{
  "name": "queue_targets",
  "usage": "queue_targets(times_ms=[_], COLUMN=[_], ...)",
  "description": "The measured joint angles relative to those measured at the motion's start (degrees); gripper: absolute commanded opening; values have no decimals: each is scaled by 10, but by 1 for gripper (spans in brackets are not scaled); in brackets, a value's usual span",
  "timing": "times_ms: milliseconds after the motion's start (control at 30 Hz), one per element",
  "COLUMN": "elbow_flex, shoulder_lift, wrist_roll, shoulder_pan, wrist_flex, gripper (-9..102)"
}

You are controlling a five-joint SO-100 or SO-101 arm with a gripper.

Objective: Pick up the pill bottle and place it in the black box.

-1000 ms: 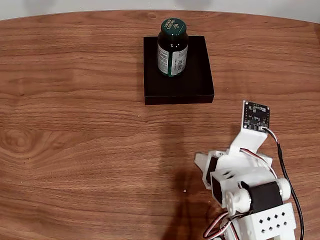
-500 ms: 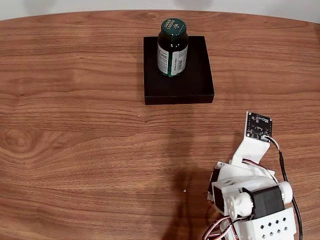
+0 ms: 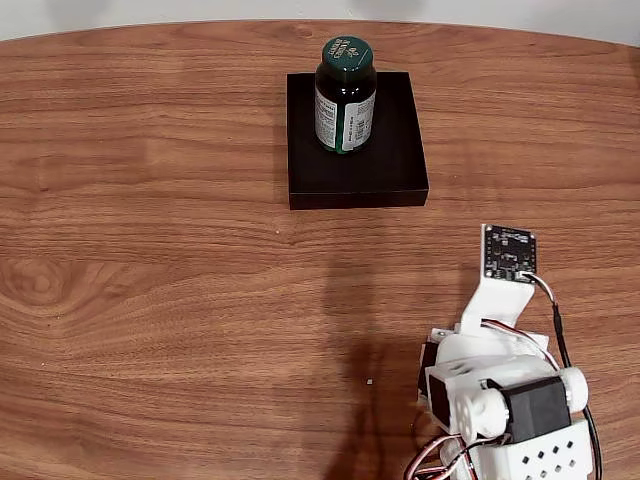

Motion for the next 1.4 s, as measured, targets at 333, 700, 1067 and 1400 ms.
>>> queue_targets(times_ms=[333,700,1067,1400], elbow_flex=[0,0,0,0], shoulder_lift=[5,5,5,5], wrist_roll=[58,58,58,58], shoulder_pan=[15,22,22,22], wrist_flex=[13,13,13,13], gripper=[0,0,0,0])
